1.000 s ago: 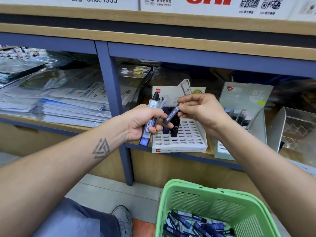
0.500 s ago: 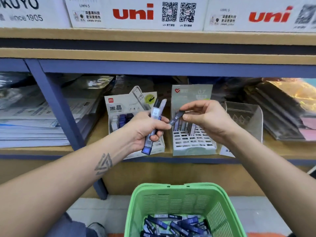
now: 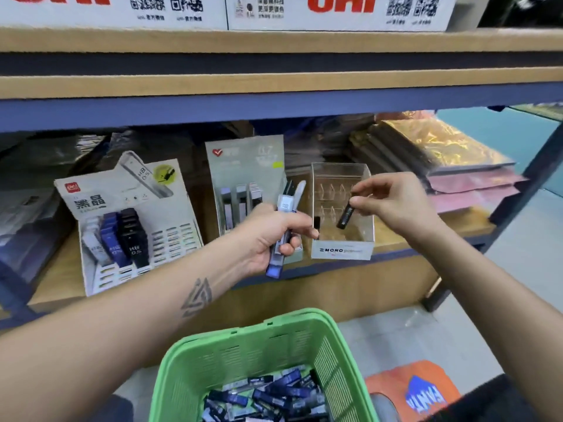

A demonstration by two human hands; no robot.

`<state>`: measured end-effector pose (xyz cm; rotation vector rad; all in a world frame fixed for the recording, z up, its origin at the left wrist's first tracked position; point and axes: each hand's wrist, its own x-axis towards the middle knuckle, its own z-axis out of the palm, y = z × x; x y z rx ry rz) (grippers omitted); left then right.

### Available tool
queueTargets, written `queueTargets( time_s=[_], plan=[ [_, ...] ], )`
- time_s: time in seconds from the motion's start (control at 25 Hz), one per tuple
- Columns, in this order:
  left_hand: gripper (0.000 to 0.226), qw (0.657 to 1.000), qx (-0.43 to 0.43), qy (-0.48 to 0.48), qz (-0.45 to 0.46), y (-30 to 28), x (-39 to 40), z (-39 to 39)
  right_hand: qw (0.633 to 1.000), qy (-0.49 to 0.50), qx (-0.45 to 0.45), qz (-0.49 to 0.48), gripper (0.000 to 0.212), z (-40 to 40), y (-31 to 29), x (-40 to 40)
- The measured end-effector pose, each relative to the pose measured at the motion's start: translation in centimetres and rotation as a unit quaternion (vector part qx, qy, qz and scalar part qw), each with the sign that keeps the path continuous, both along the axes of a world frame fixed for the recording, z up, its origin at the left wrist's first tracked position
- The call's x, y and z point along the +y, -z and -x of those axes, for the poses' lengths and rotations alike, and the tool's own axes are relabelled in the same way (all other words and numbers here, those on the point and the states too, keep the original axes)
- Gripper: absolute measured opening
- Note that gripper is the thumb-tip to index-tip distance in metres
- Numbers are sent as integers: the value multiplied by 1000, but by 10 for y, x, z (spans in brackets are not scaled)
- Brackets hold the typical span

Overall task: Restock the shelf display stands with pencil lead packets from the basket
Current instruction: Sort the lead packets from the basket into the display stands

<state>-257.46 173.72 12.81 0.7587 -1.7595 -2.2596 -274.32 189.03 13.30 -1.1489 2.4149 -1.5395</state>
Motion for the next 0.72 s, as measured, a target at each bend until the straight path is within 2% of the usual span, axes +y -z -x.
queueTargets(
  time_s=[0.12,0.32,0.52,0.72],
  plan=[
    [12,999,8,-34,-3,6,-2,13,995,44,67,-58,19,7,24,-4],
    [16,999,10,-44,-4,13,-9,17,986,67,123,-85,12,2,54,-28],
    [18,1000,5,-28,4,17,-16,12,982,63,144,-106,13,-4,66,-35],
    [17,1000,2,-16,3,20,-18,11,986,57,123,-95,14,-7,68,-39]
  ],
)
